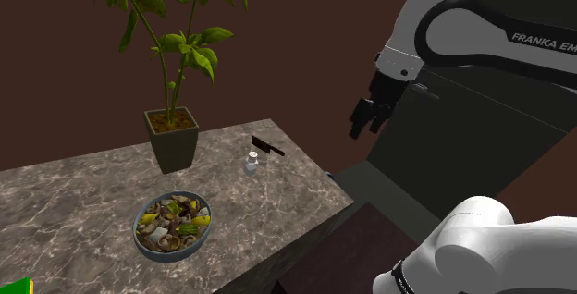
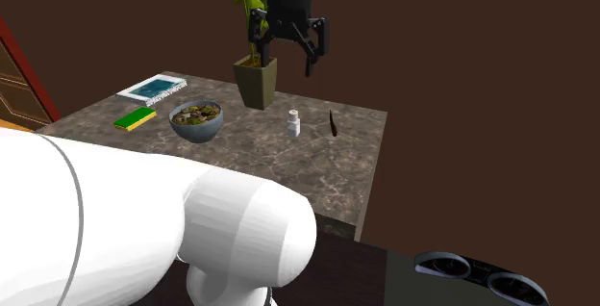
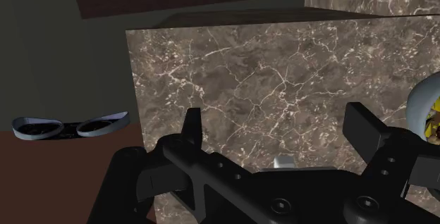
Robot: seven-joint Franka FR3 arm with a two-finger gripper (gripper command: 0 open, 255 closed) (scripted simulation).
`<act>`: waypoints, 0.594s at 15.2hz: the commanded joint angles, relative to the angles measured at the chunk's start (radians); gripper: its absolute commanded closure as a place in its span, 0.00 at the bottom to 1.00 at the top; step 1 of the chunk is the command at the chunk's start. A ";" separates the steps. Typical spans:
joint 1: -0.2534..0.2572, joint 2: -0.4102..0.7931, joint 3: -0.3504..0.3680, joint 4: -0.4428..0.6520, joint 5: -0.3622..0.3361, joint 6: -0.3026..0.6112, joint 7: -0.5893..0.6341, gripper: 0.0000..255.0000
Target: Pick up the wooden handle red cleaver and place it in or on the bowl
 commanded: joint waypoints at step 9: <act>0.004 0.287 -0.014 0.036 -0.047 0.233 -0.090 0.00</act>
